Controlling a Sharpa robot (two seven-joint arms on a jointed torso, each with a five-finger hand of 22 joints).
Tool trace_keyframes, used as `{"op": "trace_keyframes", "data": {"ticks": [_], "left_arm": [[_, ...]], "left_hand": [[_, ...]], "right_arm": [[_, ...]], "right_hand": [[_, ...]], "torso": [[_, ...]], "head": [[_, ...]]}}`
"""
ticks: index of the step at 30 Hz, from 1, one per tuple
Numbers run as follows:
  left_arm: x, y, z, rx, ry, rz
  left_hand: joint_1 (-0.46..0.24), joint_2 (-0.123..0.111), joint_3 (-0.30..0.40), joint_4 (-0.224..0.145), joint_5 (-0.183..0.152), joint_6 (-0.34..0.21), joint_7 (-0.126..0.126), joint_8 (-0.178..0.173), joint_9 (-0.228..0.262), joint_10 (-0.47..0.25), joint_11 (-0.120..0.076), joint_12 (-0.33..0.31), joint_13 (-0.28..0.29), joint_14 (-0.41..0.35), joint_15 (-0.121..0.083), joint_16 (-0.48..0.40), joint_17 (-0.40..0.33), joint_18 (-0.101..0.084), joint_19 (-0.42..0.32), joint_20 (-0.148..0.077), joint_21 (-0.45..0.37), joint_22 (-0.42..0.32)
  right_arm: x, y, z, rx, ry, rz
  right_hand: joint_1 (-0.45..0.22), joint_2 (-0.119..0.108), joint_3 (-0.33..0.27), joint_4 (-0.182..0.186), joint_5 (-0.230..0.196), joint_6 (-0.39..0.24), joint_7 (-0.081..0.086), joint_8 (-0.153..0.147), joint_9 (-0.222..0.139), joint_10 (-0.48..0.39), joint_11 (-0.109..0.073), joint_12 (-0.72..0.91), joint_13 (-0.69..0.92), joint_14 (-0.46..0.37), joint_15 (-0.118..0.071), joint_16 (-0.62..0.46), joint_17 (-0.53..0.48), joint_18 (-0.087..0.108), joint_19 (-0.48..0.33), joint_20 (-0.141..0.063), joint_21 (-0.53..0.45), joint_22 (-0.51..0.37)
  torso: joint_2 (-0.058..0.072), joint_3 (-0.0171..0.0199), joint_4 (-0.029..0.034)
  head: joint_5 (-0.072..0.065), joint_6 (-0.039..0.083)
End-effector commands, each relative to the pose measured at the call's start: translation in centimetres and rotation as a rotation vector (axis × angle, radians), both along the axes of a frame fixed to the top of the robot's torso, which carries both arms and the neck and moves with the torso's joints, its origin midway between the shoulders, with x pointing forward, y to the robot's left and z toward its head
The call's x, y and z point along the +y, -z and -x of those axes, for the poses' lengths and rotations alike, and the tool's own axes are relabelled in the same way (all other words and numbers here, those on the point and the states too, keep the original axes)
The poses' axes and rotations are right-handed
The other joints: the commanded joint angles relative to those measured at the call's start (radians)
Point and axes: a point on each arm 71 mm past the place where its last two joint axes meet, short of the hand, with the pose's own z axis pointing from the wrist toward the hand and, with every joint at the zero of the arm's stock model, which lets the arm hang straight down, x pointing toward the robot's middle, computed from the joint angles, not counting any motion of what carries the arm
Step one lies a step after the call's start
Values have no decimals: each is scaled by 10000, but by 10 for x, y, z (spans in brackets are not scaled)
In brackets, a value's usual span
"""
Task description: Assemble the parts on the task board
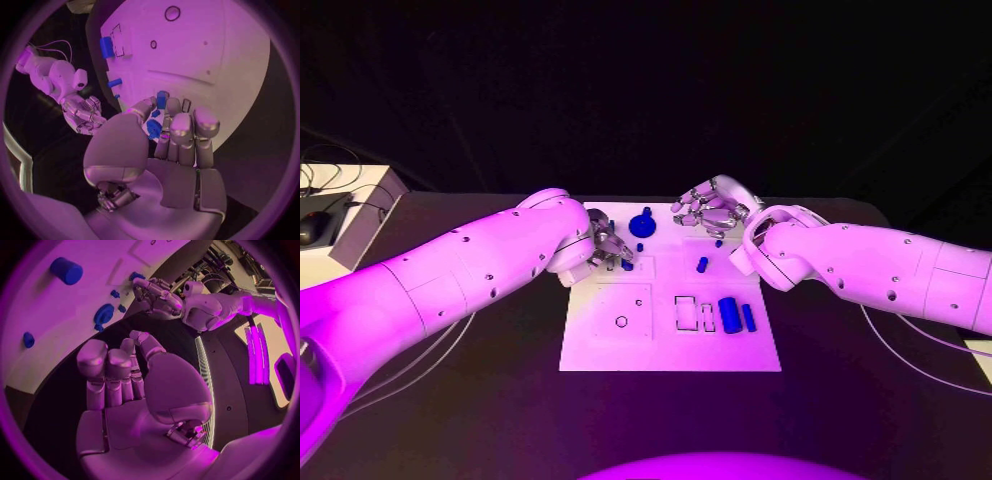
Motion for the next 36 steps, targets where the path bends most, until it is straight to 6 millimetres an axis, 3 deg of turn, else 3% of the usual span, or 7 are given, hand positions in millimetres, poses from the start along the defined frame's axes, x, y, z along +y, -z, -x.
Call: {"op": "trace_keyframes", "data": {"ticks": [1, 36], "left_arm": [[0, 2, 0, -198, -85, -67], [6, 4, 1, -331, 197, -618]], "left_hand": [[-18, 106, 858, -856, 15, 1072, -1008, 63, 983, 863, -787, -40, 14, -4, -58, 41, -9, -98, 47, -13, 57, 11], [24, 85, 904, -899, 9, 1037, -1003, 106, 1005, 861, -789, -56, 48, -4, -57, 38, -18, -101, 48, -13, 69, 21]], "right_arm": [[2, 0, 1, -24, -180, 70], [2, 1, 1, 30, -231, 79]], "right_hand": [[3, -24, 84, -1, 35, 37, 51, -34, -9, -77, -23, 15, -12, 0, 7, -48, 8, 39, 611, -43, 45, 1034], [-2, -27, 93, 15, 38, 46, 42, -20, 10, -75, -29, 21, -7, 5, 3, -40, 18, 35, 613, -46, 62, 1038]], "torso": [[2, 1, 4], [3, 0, 5]], "head": [[0, 9], [9, -37]]}}
